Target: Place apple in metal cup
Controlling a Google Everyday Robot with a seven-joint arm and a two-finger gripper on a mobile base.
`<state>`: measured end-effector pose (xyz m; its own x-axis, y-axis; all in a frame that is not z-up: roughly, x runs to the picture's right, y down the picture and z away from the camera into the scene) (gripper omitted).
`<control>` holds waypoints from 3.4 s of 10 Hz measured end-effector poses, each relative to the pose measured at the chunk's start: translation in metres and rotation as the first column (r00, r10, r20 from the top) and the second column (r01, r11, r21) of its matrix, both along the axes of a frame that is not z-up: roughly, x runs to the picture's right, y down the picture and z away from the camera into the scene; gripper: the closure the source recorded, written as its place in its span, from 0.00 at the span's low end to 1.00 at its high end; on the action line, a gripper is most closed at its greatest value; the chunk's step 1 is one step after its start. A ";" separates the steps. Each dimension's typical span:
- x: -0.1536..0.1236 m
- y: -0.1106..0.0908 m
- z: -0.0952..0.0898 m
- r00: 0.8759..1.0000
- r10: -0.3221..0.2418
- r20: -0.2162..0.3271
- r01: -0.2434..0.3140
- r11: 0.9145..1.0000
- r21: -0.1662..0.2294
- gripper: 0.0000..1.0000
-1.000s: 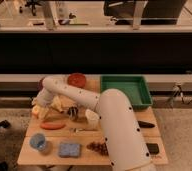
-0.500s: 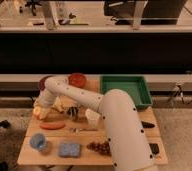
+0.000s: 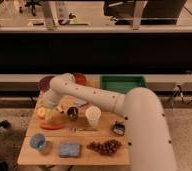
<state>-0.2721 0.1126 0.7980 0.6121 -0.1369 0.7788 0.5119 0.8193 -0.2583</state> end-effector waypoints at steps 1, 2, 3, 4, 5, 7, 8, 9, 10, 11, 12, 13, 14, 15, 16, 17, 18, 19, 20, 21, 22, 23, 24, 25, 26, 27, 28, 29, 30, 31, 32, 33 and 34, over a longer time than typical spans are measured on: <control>0.016 -0.004 -0.010 1.000 0.019 -0.003 -0.019 1.000 0.017 0.87; 0.034 -0.010 -0.020 0.999 0.042 -0.009 -0.042 0.998 0.037 0.87; 0.048 -0.019 -0.032 0.997 0.073 -0.008 -0.072 0.996 0.057 0.87; 0.056 -0.024 -0.038 0.995 0.097 -0.006 -0.096 0.993 0.069 0.87; 0.059 -0.028 -0.041 0.994 0.113 -0.002 -0.113 0.991 0.076 0.87; 0.057 -0.039 -0.047 0.990 0.140 0.013 -0.140 0.986 0.085 0.87; 0.055 -0.041 -0.047 0.989 0.145 0.019 -0.146 0.985 0.087 0.87; 0.055 -0.045 -0.047 0.988 0.155 0.023 -0.156 0.983 0.093 0.87; 0.058 -0.049 -0.047 0.986 0.167 0.019 -0.168 0.981 0.097 0.87; 0.066 -0.050 -0.046 0.984 0.181 0.007 -0.180 0.979 0.099 0.87; 0.076 -0.051 -0.045 0.981 0.192 -0.004 -0.190 0.977 0.101 0.86; 0.093 -0.053 -0.044 0.978 0.208 -0.023 -0.205 0.973 0.104 0.82; 0.111 -0.053 -0.041 0.973 0.227 -0.043 -0.221 0.970 0.104 0.82; 0.124 -0.053 -0.038 0.969 0.241 -0.060 -0.234 0.967 0.103 0.82; 0.135 -0.050 -0.031 0.964 0.254 -0.080 -0.246 0.965 0.093 0.82; 0.137 -0.046 -0.026 0.963 0.255 -0.089 -0.247 0.965 0.086 0.82; 0.137 -0.042 -0.019 0.962 0.254 -0.098 -0.247 0.966 0.078 0.82; 0.132 -0.035 -0.009 0.962 0.253 -0.105 -0.248 0.967 0.059 0.82; 0.127 -0.030 -0.002 0.962 0.249 -0.109 -0.246 0.968 0.047 0.82; 0.125 -0.029 0.002 0.962 0.248 -0.115 -0.245 0.969 0.040 0.82; 0.125 -0.029 0.004 0.962 0.248 -0.119 -0.245 0.969 0.037 0.82; 0.124 -0.029 0.006 0.961 0.248 -0.126 -0.246 0.969 0.033 0.82; 0.126 -0.028 0.007 0.960 0.248 -0.132 -0.247 0.969 0.031 0.82; 0.128 -0.028 0.008 0.959 0.249 -0.136 -0.247 0.969 0.031 0.82; 0.128 -0.028 0.008 0.959 0.244 -0.142 -0.242 0.970 0.031 0.79; 0.126 -0.026 0.008 0.961 0.233 -0.147 -0.231 0.972 0.032 0.69; 0.126 -0.026 0.008 0.962 0.225 -0.154 -0.222 0.974 0.036 0.58; 0.128 -0.026 0.008 0.962 0.221 -0.161 -0.218 0.975 0.039 0.50; 0.130 -0.025 0.009 0.961 0.221 -0.166 -0.218 0.975 0.039 0.41; 0.130 -0.026 0.009 0.960 0.222 -0.171 -0.219 0.975 0.038 0.29; 0.131 -0.027 0.009 0.959 0.223 -0.173 -0.220 0.975 0.039 0.22; 0.132 -0.026 0.008 0.959 0.223 -0.176 -0.220 0.975 0.038 0.20; 0.134 -0.026 0.009 0.958 0.224 -0.180 -0.221 0.975 0.036 0.20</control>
